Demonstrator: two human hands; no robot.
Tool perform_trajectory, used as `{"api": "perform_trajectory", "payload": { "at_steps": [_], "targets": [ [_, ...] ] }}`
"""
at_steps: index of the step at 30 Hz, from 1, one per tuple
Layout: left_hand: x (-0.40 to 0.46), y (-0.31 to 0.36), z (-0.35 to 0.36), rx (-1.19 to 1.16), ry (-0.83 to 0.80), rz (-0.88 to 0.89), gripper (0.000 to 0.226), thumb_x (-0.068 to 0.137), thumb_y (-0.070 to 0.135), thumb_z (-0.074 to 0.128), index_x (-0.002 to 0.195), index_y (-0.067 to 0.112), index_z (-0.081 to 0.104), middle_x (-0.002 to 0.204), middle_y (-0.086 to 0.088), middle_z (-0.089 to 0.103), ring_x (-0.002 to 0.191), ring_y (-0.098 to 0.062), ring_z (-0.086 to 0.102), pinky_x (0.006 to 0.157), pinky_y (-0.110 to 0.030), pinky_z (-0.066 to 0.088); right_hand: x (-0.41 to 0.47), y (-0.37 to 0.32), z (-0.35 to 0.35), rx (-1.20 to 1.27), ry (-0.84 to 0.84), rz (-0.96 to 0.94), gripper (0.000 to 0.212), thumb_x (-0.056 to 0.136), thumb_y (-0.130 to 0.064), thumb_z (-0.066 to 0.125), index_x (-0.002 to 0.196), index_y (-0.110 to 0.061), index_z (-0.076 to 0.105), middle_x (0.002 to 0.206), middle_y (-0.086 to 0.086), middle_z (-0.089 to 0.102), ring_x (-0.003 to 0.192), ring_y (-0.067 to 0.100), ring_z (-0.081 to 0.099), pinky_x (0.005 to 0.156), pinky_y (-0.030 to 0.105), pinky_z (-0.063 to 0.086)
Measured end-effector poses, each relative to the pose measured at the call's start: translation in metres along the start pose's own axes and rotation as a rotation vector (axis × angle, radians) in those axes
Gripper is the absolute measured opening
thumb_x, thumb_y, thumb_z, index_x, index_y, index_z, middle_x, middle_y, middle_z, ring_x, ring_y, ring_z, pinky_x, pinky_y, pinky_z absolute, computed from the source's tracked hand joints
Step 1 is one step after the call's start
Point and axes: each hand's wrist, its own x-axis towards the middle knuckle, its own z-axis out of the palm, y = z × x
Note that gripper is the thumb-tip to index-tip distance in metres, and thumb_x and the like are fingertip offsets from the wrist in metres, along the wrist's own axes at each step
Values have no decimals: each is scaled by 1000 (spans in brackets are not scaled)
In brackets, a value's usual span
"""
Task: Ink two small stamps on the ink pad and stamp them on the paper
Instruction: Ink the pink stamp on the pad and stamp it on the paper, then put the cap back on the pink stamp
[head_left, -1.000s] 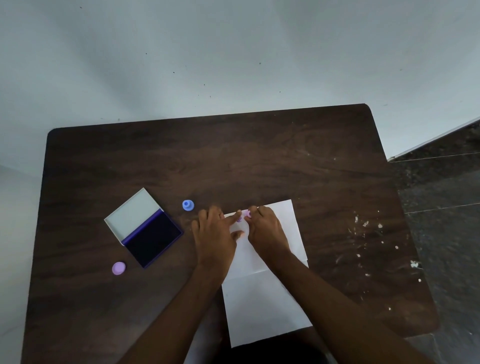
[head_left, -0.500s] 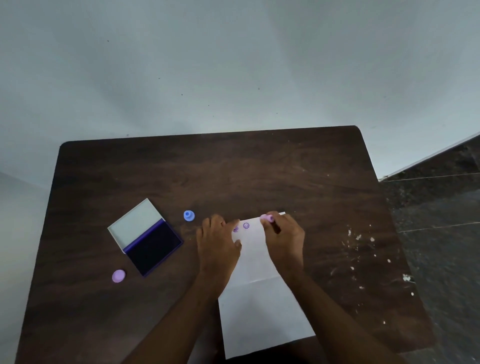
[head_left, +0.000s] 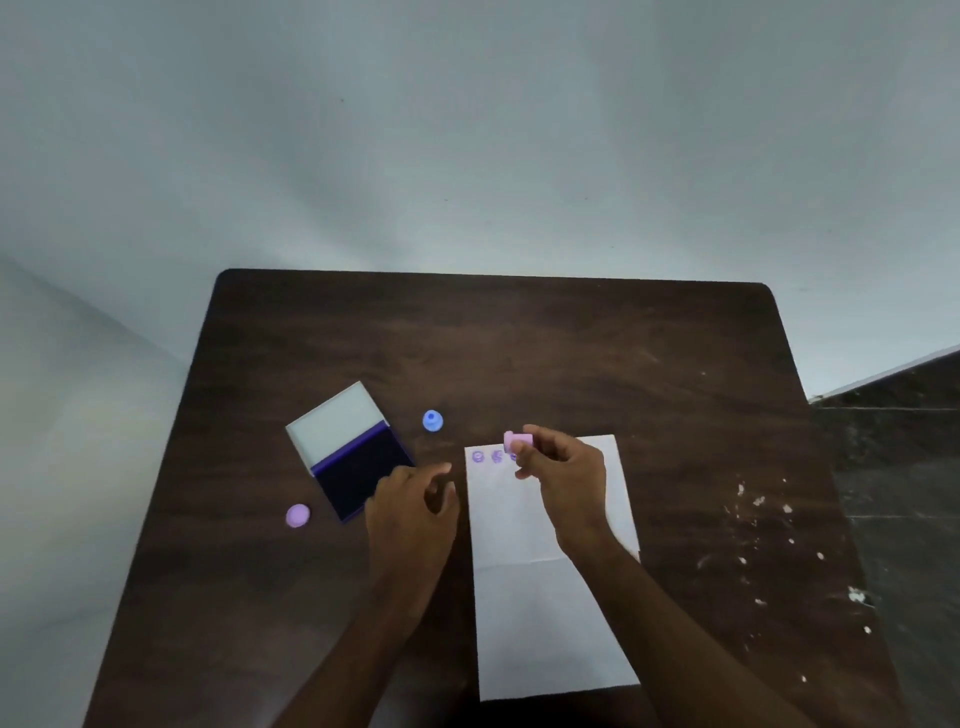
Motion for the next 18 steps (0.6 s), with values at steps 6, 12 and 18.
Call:
{"api": "perform_trajectory", "payload": {
  "at_steps": [6,12,18],
  "targets": [
    [-8,-42,-45,-43,158,16,23,87,20,68,111,20,70,104,1,69,94,-14,63,93,-29,46,-15,-28,39,303,-180,63,21,84,-9,68,104,-3,71,87,14,75,70,24,68,70,31,60],
    [-10,-91,-73,-119,191,-132,25,92,29,57,113,20,68,108,-1,67,98,-14,61,88,-39,55,-37,-49,82,499,-386,230,20,87,-6,62,105,1,69,90,18,72,78,24,68,73,31,59],
    [-6,-129,-78,-149,211,-224,46,93,37,62,131,13,59,128,-6,61,120,-20,53,101,-37,45,-56,-53,117,529,-444,373,18,87,-7,63,100,4,70,85,16,71,77,21,67,77,34,58]
  ]
}}
